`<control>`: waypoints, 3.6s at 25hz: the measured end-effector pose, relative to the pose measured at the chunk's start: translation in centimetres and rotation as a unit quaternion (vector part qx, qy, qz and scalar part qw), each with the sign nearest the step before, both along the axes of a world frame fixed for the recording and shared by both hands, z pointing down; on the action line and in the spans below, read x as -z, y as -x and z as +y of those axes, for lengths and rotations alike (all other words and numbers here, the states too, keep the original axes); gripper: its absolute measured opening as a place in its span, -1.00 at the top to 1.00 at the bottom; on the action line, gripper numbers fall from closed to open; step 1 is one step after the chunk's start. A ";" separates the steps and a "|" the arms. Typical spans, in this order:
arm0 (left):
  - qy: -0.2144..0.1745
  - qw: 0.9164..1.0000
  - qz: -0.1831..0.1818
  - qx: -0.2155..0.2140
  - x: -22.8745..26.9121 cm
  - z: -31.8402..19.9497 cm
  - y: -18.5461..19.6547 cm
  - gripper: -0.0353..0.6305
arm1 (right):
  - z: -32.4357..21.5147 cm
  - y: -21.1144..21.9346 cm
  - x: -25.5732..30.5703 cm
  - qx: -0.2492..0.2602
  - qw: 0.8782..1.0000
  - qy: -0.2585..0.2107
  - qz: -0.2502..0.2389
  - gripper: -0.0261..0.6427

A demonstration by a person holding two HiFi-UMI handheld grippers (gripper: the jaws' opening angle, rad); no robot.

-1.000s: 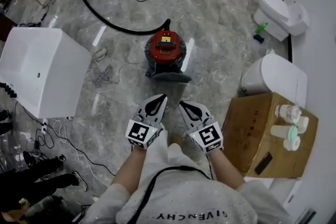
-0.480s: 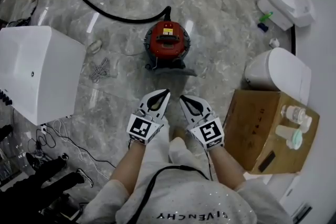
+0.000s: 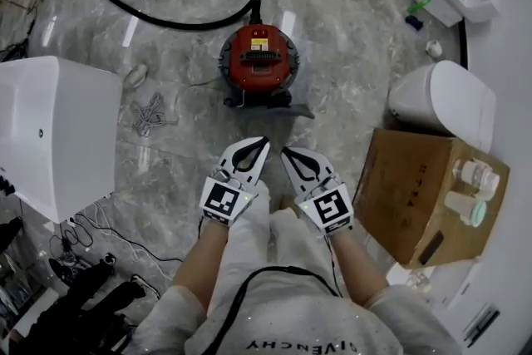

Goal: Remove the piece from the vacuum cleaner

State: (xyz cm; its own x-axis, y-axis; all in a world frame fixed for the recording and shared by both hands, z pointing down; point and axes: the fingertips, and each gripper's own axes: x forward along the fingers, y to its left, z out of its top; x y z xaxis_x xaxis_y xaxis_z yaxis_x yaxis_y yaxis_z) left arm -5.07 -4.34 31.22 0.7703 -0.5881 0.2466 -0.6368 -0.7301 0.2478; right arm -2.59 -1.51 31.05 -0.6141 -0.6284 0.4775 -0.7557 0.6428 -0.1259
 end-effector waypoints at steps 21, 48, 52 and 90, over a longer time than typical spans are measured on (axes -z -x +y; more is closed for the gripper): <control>0.067 0.997 0.009 0.031 -16.2 -2.8 -2.0 0.82 | -3.0 -0.8 -17.1 0.005 0.999 0.033 0.019 0.88; 0.021 0.993 -0.113 -0.008 -27.2 -4.9 -1.9 0.21 | -6.5 -5.8 -27.5 0.067 0.980 0.019 0.187 0.85; 0.021 0.989 -0.145 -0.027 -29.0 -4.7 -1.8 0.10 | -6.9 -8.0 -29.7 0.082 0.971 0.044 0.221 0.52; -0.003 0.911 -0.370 -0.184 -37.6 -5.2 -4.8 0.17 | -7.9 -7.4 -35.6 0.267 0.910 0.029 0.315 0.44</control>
